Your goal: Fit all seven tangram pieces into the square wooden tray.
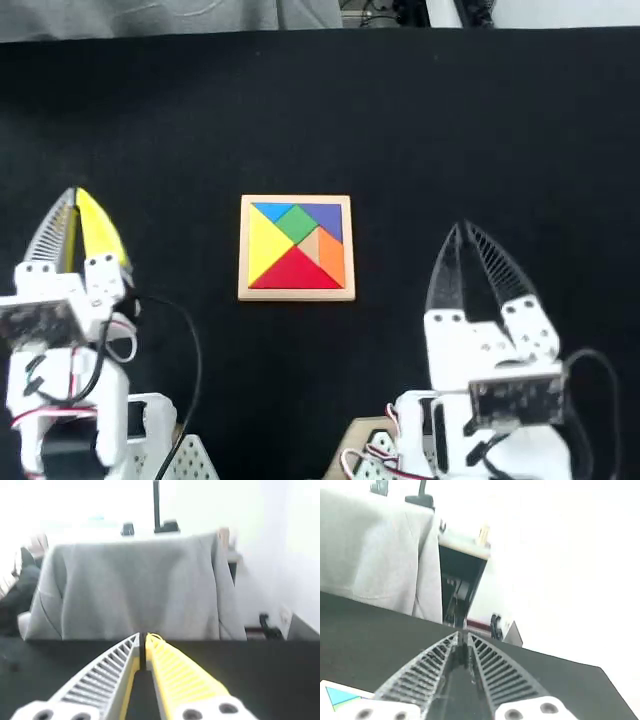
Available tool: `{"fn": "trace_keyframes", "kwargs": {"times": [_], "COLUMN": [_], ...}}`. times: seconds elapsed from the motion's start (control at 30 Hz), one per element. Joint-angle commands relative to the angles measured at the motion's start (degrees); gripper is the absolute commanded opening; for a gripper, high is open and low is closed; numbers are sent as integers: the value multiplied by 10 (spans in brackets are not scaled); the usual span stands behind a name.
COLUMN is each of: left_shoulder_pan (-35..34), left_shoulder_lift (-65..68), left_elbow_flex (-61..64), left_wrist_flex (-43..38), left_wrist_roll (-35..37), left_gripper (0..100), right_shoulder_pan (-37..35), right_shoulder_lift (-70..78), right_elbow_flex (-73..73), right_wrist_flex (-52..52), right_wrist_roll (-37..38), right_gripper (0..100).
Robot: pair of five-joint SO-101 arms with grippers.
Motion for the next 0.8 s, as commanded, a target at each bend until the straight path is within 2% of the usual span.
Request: {"fn": "trace_keyframes", "kwargs": {"times": [0.0, 0.17, 0.4, 0.67, 0.77], "left_shoulder_pan": [41, 51, 51, 11, 0], "left_shoulder_lift": [-8, -8, -8, -8, -6], "left_elbow_flex": [30, 59, 106, 302, 302], "left_wrist_flex": [4, 4, 2, -157, -142], "left_wrist_roll": [-4, -4, -4, -4, -4], "left_gripper": [30, 30, 30, 30, 30], "right_shoulder_pan": [11, 46, 45, 53, 70], "right_shoulder_lift": [-80, -76, -78, -78, -78], "right_elbow_flex": [64, 95, 132, 295, 368], "right_wrist_flex": [6, 8, 4, -42, -102], "right_wrist_roll": [-6, -7, -7, -5, -6], "right_gripper": [78, 119, 118, 117, 117]}}
